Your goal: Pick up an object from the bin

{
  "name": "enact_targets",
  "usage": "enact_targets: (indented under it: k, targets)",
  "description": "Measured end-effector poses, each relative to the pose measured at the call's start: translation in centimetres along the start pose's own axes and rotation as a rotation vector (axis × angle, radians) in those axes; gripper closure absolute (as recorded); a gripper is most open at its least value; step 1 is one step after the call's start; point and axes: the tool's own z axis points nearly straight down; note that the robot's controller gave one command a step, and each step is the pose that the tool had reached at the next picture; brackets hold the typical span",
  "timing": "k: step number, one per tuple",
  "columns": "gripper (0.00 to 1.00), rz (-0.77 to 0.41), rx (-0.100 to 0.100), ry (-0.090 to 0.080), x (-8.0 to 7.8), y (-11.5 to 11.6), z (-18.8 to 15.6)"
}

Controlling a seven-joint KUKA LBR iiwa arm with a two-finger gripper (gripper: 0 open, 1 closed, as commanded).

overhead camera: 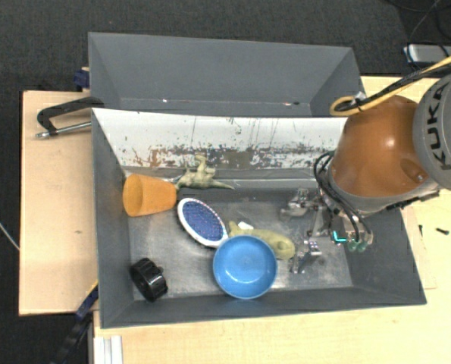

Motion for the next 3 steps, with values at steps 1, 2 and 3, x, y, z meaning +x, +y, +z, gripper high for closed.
enact_targets:
  k: [1,2,3]
  targets:
    - [0.0,-0.01,-0.001,-0.007,-3.1,2.5,8.2]
    - [1.0,-0.008,0.0,-0.009,-3.1,2.4,7.9]
    - [1.0,-0.408,0.004,-0.02,-3.6,4.0,-8.3]
